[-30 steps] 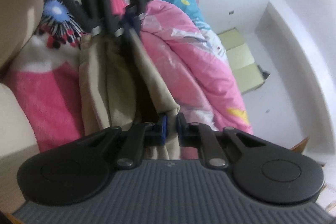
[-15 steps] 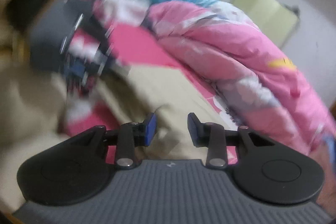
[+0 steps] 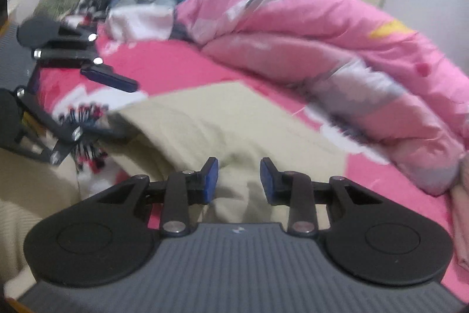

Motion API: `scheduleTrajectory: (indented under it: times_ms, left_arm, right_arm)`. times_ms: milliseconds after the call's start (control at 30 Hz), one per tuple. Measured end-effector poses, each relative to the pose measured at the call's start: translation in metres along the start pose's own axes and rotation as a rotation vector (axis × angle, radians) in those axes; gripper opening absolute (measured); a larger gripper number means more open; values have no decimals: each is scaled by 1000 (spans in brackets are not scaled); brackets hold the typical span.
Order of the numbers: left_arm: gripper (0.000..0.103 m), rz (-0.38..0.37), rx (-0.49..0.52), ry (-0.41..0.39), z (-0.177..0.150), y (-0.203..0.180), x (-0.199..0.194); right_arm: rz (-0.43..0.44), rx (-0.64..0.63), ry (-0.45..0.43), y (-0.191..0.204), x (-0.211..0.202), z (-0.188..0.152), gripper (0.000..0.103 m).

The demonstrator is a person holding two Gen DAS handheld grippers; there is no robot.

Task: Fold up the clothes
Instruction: 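Open both grippers to release the folded khaki trousers, then press the folded trousers flat with the right gripper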

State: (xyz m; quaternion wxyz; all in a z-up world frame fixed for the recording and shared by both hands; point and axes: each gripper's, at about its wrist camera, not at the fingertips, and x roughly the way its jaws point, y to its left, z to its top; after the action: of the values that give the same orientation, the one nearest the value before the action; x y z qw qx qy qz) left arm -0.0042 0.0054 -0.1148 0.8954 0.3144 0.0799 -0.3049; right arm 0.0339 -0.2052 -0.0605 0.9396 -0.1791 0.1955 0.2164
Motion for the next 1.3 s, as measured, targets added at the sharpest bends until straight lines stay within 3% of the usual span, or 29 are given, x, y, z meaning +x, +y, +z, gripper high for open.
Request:
scheduleTrajectory:
  times_ms: [67,200,267,433,600,700,800,833,867,967,1067,1300]
  left_arm:
    - [56,-14,-75,9,-3,9,-9]
    - [52,-22,-229,19,-7,24,-16]
    - [49,-17,-280,21,-8,29,-18]
    - [48,-7,-372,14,-10,42,-21]
    - [46,2,-432,27,-17,52,-18]
    - [45,-8,-497,32,-22,61,-15]
    - [45,-26,-548,26,-25,67,-15]
    - [45,-32,-552,26,-25,67,-15]
    - [45,-38,-556,26,-26,68,-16]
    - [48,-68,-570,22,-27,70,-17]
    - [58,-108,-591,10,-27,69,-16]
    - [59,-120,-499,36,-16,53,0]
  right_arm:
    - [43,25,-34,-3,-18,2,30]
    - [188,-93,-56,29,-35,2,30]
    - [212,-201,-30,53,-26,0,30]
    - [176,-391,17,90,2,-3,22]
    - [218,-394,-52,100,-8,5,21]
    - [181,-430,-74,103,-4,3,22]
    - [131,-506,-38,111,12,-3,20]
    - [122,-496,-27,109,16,-4,15]
    - [116,-482,-18,106,19,-4,3]
    - [160,-327,-29,87,17,5,3]
    - [213,-173,-24,68,17,9,3]
    - [352,98,51,33,44,5,3]
